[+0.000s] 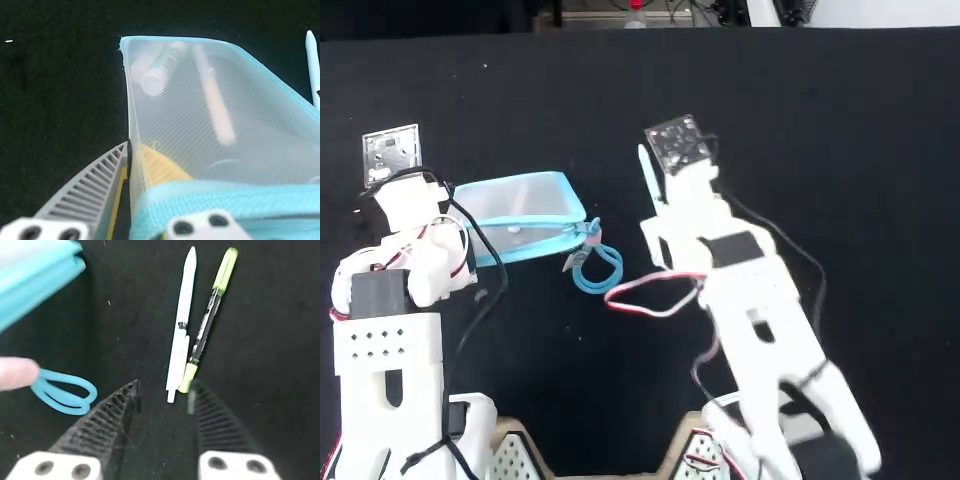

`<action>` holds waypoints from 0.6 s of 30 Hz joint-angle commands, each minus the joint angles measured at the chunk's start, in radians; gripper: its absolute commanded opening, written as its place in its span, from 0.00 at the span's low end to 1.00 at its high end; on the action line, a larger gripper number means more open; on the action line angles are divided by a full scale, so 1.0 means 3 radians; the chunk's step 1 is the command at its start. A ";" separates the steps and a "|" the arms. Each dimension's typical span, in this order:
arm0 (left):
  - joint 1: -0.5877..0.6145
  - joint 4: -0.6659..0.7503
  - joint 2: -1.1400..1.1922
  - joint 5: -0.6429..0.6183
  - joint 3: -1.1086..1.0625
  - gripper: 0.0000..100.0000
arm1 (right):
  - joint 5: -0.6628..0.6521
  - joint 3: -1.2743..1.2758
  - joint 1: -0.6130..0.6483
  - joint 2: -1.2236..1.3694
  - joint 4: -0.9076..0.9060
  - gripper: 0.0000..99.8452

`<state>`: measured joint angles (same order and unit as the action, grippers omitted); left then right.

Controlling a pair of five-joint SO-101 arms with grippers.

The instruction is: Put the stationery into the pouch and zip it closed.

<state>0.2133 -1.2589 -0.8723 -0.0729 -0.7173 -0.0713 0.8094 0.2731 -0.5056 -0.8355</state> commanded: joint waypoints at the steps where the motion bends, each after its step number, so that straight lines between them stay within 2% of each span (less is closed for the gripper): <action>1: 0.0018 0.0020 0.0087 0.0010 -0.0110 0.03 | 0.0010 -0.0197 -0.0051 0.0453 0.0368 0.16; 5: 0.0013 0.0020 0.0107 0.0010 -0.0110 0.03 | -0.0010 -0.0202 -0.0164 0.0790 0.0716 0.11; 10: 0.0013 0.0026 0.0092 0.0010 -0.0105 0.03 | -0.0015 -0.0371 -0.0409 0.1153 0.0864 0.11; 14: 0.0013 0.0026 0.0097 0.0010 -0.0105 0.03 | -0.0015 -0.0473 -0.0399 0.1337 0.0864 0.11; 18: 0.0013 0.0026 0.0102 0.0010 -0.0105 0.03 | -0.0020 -0.0494 -0.0215 0.1394 0.0869 0.11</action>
<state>0.2133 -1.2589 -0.8723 -0.0729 -0.7250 -0.0698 0.7188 0.1657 -0.0898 -0.5930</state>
